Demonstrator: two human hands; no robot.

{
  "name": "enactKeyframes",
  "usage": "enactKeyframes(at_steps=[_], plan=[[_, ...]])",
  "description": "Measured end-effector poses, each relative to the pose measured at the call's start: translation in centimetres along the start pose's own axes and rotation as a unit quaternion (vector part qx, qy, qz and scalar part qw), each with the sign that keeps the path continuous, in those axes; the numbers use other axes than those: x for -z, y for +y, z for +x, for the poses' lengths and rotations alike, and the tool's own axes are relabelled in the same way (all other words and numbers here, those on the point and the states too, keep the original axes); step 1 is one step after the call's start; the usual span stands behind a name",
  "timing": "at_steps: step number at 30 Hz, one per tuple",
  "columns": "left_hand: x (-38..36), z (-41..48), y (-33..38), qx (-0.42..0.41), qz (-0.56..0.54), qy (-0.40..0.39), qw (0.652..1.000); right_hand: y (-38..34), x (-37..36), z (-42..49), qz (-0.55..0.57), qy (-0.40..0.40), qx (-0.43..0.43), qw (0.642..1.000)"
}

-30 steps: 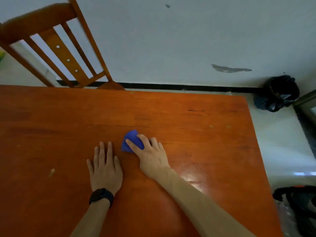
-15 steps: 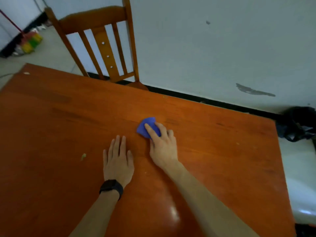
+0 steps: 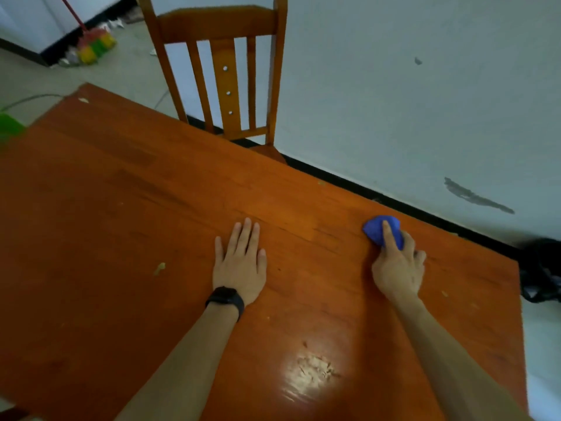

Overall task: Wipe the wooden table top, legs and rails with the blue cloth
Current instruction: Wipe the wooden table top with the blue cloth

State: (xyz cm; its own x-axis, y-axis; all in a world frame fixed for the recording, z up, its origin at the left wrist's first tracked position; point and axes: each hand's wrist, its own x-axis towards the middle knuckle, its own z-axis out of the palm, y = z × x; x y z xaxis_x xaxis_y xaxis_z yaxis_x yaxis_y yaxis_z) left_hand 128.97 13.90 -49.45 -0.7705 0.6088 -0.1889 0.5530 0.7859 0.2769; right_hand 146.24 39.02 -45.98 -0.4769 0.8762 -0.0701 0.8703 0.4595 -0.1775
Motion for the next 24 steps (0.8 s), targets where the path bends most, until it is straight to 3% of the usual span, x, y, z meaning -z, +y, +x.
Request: enactKeyframes(at_steps=[2,3,7,11,15,19,24], plan=[[0.0,0.0,0.3,-0.013,-0.011,-0.002,1.0,-0.1,0.4,-0.3,0.031,-0.001,-0.061,0.998],[0.4,-0.1,-0.1,-0.024,-0.023,-0.003,0.999,-1.4,0.2,-1.1,0.053,0.011,-0.049,0.997],[2.3,-2.6,-4.6,-0.067,-0.035,0.014,0.997,-10.0,-2.0,-9.4,0.139,0.045,0.115,0.982],[3.1,-9.5,-13.2,0.033,-0.024,0.03,0.999,-17.9,-4.3,-21.1,0.159,-0.026,0.25,0.955],[2.9,-13.0,-16.1,0.088,0.027,-0.023,0.996,-20.4,-5.8,-27.1,0.104,-0.09,0.319,0.938],[3.0,-12.6,-15.7,0.095,0.039,-0.039,0.994,-13.7,-5.0,-22.2,0.02,-0.038,0.241,0.97],[3.5,-12.7,-15.7,0.091,0.034,-0.046,0.994,-4.1,-1.5,-15.2,0.027,-0.003,0.009,1.0]])
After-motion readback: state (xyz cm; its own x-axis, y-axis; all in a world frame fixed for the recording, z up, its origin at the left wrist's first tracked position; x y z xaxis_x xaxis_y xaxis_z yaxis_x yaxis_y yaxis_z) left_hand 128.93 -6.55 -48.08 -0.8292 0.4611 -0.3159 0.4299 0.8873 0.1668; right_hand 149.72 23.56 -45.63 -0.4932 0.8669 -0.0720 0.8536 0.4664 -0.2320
